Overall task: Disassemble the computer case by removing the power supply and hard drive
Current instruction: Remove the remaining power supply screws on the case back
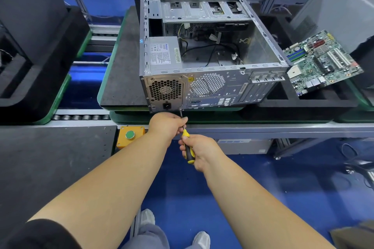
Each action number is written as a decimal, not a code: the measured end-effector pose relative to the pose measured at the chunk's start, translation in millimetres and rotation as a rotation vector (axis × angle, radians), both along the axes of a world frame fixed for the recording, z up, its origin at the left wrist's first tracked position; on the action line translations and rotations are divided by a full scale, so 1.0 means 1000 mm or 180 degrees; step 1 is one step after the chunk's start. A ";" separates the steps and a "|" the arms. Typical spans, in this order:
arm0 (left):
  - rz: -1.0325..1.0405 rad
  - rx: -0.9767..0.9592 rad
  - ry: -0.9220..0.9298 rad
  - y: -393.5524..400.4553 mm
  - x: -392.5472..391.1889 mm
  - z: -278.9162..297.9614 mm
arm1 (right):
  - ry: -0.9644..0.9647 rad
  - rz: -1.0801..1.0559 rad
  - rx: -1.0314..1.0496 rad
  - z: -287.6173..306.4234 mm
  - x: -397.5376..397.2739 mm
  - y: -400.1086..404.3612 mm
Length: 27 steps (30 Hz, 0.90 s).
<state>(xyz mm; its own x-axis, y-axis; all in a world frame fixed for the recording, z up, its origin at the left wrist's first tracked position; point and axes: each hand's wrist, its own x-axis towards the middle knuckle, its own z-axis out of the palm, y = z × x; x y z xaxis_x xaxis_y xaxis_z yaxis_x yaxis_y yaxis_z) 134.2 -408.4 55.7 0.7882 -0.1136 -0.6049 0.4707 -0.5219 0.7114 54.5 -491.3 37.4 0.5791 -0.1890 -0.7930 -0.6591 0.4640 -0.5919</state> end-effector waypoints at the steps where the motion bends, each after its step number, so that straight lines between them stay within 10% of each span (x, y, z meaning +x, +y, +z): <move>1: -0.0033 0.0046 -0.0032 0.000 0.001 0.000 | -0.0014 0.0000 -0.0027 0.000 0.000 0.000; 15: 0.0037 -0.0018 0.0101 -0.002 0.003 -0.001 | 0.0056 0.0059 -0.0317 -0.003 0.003 -0.001; 27: 0.0416 -0.0533 0.0006 0.005 0.000 -0.014 | -0.0262 0.0238 0.1191 0.001 -0.017 -0.008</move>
<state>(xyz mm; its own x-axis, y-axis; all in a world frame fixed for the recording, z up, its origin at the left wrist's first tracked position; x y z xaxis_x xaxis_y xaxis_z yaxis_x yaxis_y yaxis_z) 134.4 -403.0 42.1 0.8017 -0.1094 -0.5876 0.5281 -0.3309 0.7821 38.0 -499.5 38.0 0.6450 0.1496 -0.7494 -0.6566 0.6103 -0.4433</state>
